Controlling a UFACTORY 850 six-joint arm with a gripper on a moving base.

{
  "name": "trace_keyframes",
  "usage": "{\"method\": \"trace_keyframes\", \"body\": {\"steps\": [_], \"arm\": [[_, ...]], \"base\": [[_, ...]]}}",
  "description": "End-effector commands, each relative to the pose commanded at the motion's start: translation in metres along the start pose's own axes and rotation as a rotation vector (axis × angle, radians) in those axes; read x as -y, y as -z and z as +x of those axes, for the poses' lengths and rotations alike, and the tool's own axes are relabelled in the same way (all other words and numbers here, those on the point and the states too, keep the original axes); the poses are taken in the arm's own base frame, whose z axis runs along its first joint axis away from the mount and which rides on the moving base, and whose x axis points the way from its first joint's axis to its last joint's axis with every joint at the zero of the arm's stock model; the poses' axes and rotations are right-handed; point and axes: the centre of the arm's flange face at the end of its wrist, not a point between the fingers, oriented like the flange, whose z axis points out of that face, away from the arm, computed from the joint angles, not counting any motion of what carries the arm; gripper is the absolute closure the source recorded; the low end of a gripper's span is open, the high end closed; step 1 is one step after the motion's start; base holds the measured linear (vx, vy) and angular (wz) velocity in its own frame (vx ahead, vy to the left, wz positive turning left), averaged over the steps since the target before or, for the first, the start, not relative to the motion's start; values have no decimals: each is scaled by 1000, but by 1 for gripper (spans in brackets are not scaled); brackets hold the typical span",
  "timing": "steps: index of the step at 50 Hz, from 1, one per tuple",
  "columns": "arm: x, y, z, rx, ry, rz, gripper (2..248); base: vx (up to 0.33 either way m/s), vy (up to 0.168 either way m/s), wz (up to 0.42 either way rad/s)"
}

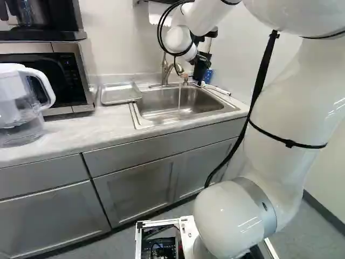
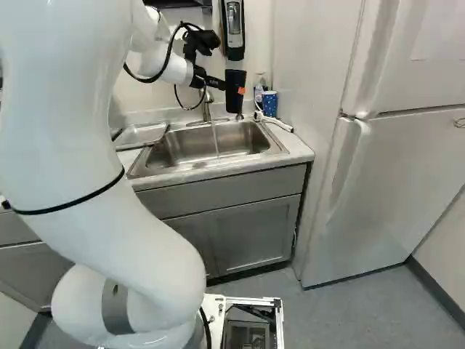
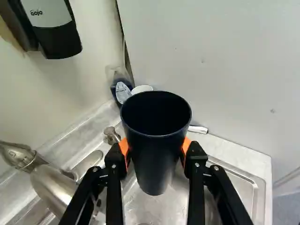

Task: Rinse the cup and place it in the tray

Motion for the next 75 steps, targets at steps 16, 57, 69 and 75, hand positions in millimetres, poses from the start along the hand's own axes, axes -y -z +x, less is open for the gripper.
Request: {"method": "trace_keyframes", "body": {"steps": [16, 57, 69, 75], "arm": [[5, 8, 17, -27, 8, 70, 127], [30, 46, 52, -62, 30, 302, 127], [35, 54, 63, -70, 39, 365, 127], [40, 59, 63, -66, 52, 402, 127]], "base": [[0, 0, 0], [0, 0, 0], [0, 0, 0], [0, 0, 0]]}}
